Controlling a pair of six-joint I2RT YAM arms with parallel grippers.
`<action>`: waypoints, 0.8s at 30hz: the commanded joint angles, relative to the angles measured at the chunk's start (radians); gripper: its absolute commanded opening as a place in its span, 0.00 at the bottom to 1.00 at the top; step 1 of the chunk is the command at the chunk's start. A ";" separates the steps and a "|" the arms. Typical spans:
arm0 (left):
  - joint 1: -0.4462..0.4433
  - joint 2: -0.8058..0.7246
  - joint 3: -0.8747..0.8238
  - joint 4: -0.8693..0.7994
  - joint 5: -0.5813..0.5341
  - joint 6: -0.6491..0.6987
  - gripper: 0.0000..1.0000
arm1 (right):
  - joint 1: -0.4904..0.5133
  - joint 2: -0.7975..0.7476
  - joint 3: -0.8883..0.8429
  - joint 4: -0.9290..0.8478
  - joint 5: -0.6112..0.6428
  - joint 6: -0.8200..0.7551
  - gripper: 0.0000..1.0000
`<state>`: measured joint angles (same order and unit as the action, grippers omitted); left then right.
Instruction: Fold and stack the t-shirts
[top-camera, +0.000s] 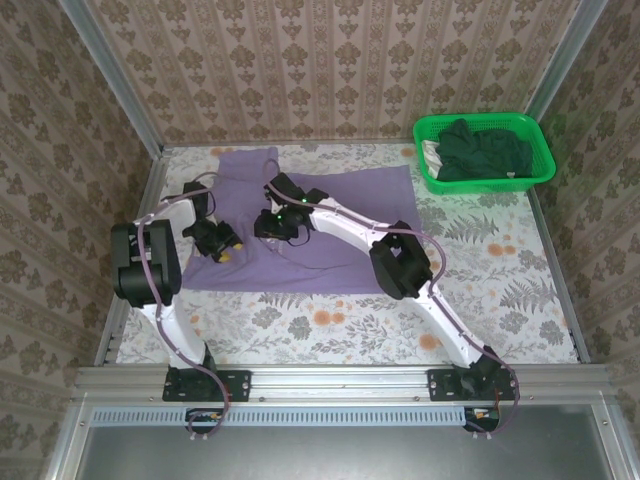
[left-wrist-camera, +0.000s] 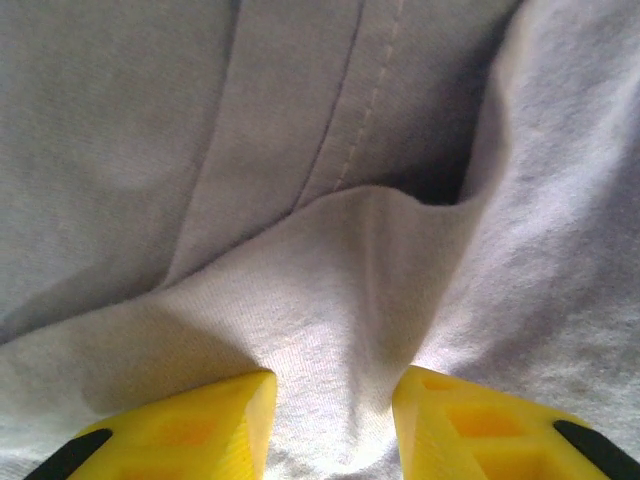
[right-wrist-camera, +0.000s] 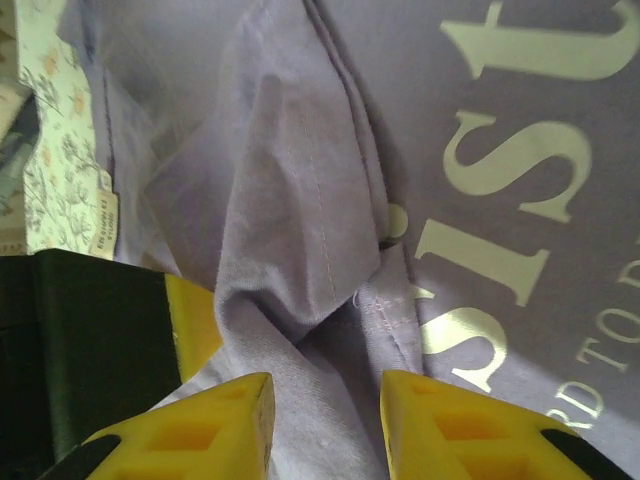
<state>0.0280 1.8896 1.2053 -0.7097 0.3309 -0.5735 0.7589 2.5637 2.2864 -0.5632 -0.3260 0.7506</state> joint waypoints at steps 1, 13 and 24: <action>0.023 0.006 -0.040 -0.008 -0.061 0.030 0.38 | 0.006 0.061 0.100 -0.135 -0.003 -0.017 0.35; 0.014 0.021 -0.046 0.002 -0.070 0.020 0.38 | 0.020 0.133 0.181 -0.168 -0.035 -0.022 0.32; 0.015 0.013 -0.048 -0.006 -0.107 0.026 0.38 | 0.023 0.122 0.217 -0.183 -0.004 -0.019 0.00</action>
<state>0.0341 1.8877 1.1984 -0.7029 0.3332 -0.5705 0.7773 2.6984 2.4725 -0.7101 -0.3450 0.7361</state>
